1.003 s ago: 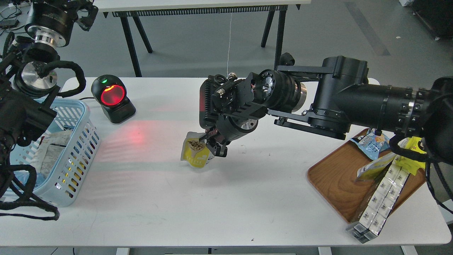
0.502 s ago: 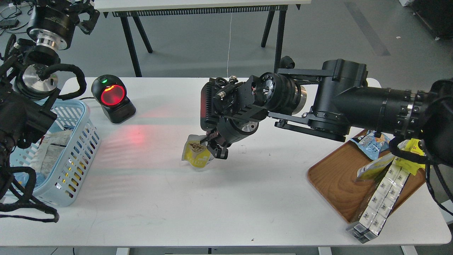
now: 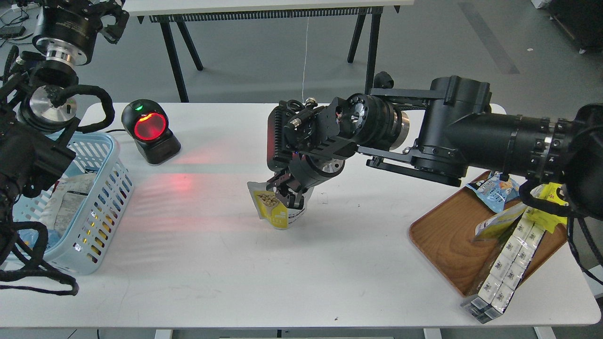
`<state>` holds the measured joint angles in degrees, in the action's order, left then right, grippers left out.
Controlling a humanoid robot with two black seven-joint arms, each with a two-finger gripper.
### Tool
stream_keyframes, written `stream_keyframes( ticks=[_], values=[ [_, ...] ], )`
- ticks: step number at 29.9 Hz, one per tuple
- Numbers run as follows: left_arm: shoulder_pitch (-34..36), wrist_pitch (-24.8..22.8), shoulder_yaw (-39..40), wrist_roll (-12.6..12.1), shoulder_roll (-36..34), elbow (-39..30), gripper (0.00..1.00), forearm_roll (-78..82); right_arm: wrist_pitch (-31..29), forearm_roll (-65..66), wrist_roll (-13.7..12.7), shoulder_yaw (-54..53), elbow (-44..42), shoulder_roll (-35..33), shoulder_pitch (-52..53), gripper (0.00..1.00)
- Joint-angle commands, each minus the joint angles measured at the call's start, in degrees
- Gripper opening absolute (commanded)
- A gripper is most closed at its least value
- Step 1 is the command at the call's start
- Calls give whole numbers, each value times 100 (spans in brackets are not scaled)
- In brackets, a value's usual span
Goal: Scan snack and place in basket
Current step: 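Set the bag upright on the table and open the right gripper, then withdraw the right arm upward and swing the left arm out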
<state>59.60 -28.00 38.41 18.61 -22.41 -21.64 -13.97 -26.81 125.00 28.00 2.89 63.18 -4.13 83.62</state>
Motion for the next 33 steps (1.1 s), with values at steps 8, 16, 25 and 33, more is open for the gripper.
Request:
stream_keyframes(
  ticks=[8, 16, 25, 33],
  values=[
    [78, 0, 26, -60, -97, -7, 100, -18, 0, -317, 0, -254, 616, -1071, 401, 53],
    [175, 0, -9, -77, -132, -25, 100, 8, 9, -1503, 0, -956, 669, -1985, 472, 84],
    [359, 0, -70, -191, -228, -60, 100, 70, 88, -3682, 0, -1906, 160, -2478, -213, 99],
    [649, 0, -211, -1465, -326, -60, 100, 193, 412, -5818, 0, -2486, -552, -2496, -1057, 99]
  ],
)
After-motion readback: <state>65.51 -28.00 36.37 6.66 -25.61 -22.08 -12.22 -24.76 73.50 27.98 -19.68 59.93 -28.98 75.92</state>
